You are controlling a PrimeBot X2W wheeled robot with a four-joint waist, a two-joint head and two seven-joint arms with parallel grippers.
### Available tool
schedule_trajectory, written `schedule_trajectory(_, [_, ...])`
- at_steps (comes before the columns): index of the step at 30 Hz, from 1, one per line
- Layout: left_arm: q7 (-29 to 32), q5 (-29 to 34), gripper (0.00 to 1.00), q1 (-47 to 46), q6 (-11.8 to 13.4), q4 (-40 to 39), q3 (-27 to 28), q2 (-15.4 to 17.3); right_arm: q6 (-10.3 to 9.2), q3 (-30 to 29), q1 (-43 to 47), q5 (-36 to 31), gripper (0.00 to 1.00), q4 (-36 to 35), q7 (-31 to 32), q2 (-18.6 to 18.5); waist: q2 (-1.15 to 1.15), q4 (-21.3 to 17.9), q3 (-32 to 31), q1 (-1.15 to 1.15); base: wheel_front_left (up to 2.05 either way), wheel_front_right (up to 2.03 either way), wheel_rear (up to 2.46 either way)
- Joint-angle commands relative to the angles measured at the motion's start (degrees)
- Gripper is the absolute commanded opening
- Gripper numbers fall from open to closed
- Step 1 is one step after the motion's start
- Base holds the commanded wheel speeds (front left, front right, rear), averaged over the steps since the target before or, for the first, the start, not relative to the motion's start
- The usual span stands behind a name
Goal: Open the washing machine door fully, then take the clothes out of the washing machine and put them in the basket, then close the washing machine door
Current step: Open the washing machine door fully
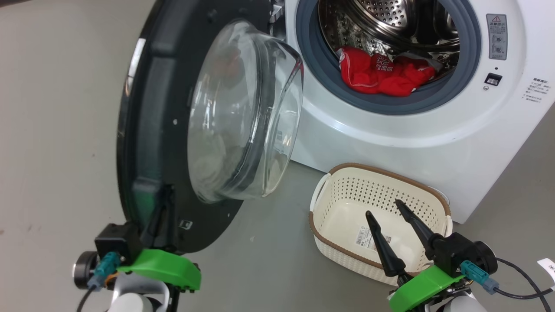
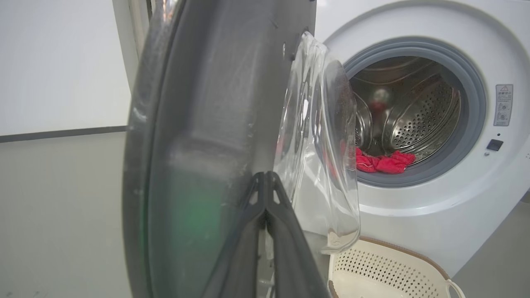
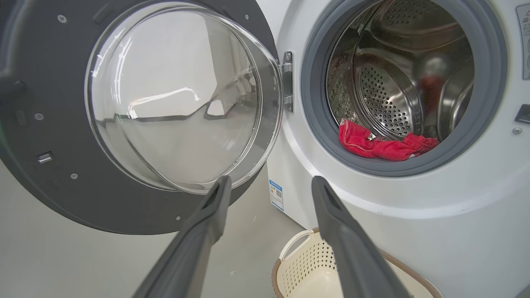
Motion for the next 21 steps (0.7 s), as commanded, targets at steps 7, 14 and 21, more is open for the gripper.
schedule_trajectory(7, [-1.5, -1.2, 0.00, -2.8, 2.2, 1.0, 5.6, 3.4, 0.34, 0.7, -1.8, -1.7, 1.00, -1.0, -0.4, 0.1, 0.00, -0.4, 0.4, 0.00, 0.00, 0.00, 0.00])
schedule_trajectory(14, [-2.4, -2.5, 0.00, -3.6, 2.3, 3.5, 7.9, 4.5, 0.34, 0.7, -2.0, -2.1, 1.00, -1.3, -0.1, 0.1, 0.00, -1.2, 1.2, 0.00, 0.00, 0.00, 0.00])
schedule_trajectory(21, [-3.5, -3.4, 0.00, -4.9, 2.1, 6.1, 10.0, 4.9, 0.34, 0.4, -2.2, -2.8, 1.00, -1.8, 0.5, 0.1, 0.00, -1.8, 1.9, 0.00, 0.00, 0.00, 0.00])
